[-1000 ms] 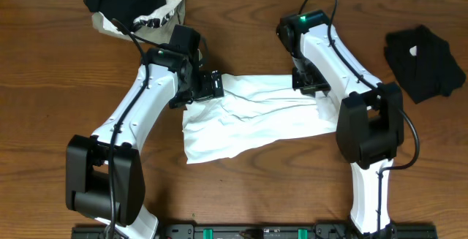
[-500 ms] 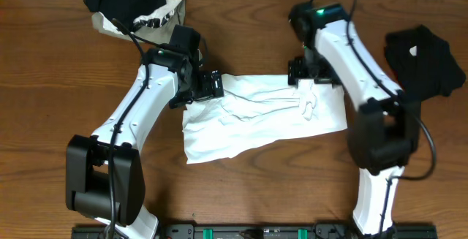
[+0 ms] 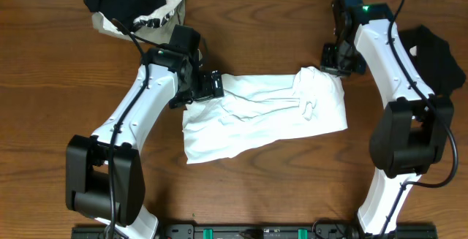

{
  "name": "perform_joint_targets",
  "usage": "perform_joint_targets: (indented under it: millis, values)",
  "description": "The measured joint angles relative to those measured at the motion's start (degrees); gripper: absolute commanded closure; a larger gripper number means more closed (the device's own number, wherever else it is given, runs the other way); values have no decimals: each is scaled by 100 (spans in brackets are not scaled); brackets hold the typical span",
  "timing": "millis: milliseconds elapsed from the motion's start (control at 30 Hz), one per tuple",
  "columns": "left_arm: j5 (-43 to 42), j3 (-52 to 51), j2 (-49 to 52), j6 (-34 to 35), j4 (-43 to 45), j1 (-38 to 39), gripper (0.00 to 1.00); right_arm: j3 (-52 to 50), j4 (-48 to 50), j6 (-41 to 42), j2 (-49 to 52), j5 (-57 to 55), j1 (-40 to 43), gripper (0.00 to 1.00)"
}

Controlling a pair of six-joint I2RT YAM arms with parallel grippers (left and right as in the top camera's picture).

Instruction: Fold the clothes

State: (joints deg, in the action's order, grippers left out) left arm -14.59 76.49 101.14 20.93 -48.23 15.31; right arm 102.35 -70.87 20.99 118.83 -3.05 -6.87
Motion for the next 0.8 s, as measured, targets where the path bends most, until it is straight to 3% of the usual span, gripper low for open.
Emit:
perform_joint_targets:
  millis: [500,800]
  values:
    - [2,-2,0,0,-4,0,2,-2076,968,48,0,632,-398,99]
    - [0,-2,0,0,-4,0,2,-2153,855,4,-26,826,-737,99]
